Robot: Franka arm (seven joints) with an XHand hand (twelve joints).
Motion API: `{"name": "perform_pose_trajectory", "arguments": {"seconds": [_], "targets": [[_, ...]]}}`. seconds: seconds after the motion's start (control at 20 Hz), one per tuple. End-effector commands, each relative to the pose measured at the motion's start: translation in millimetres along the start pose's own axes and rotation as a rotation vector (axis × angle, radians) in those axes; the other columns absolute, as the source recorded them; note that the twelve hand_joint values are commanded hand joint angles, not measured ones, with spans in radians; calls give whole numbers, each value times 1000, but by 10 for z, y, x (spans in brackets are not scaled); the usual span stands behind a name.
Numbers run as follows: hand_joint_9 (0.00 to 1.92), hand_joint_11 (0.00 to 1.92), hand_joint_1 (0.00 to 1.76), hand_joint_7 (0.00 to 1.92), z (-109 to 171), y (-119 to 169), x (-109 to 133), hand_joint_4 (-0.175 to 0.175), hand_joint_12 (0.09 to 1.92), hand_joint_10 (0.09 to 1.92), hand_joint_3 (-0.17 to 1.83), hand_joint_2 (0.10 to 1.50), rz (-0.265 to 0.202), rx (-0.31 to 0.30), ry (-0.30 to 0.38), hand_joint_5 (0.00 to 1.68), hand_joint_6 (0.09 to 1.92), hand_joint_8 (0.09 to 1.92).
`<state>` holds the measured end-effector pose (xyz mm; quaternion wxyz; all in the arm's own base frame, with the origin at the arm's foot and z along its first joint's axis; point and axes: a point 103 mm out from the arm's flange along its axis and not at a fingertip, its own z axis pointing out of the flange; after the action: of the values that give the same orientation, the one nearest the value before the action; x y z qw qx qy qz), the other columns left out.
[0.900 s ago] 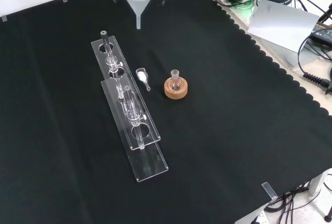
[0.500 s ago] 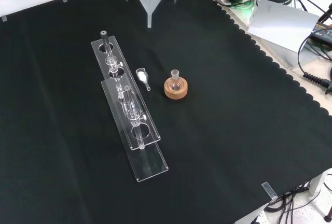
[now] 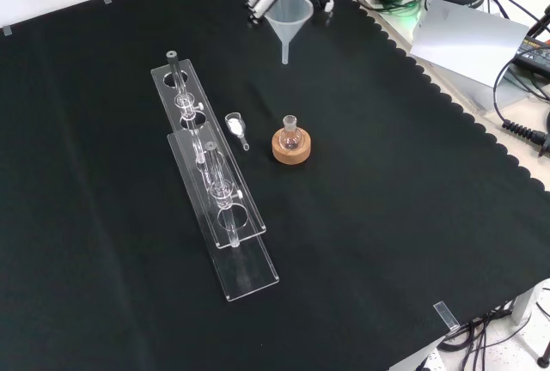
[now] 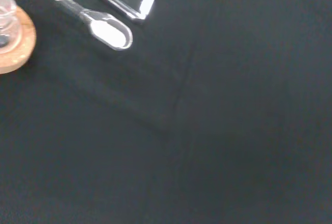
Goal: Place the funnel on the round-bottom flask.
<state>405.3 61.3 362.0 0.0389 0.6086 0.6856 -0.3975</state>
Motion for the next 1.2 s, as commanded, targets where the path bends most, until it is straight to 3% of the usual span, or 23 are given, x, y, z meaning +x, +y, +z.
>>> {"name": "perform_pose_trajectory", "arguments": {"seconds": [0.05,0.55,1.2], "targets": [[1200,598,720,833,95,186,349,-16,1250,606,449,693,-12,28,-60,552,759,790],[1201,598,711,832,221,319,504,-17,1250,606,454,695,-31,53,-99,548,762,790],[1229,617,712,849,194,358,582,-20,1244,611,459,695,-45,37,-108,549,767,793]]}}
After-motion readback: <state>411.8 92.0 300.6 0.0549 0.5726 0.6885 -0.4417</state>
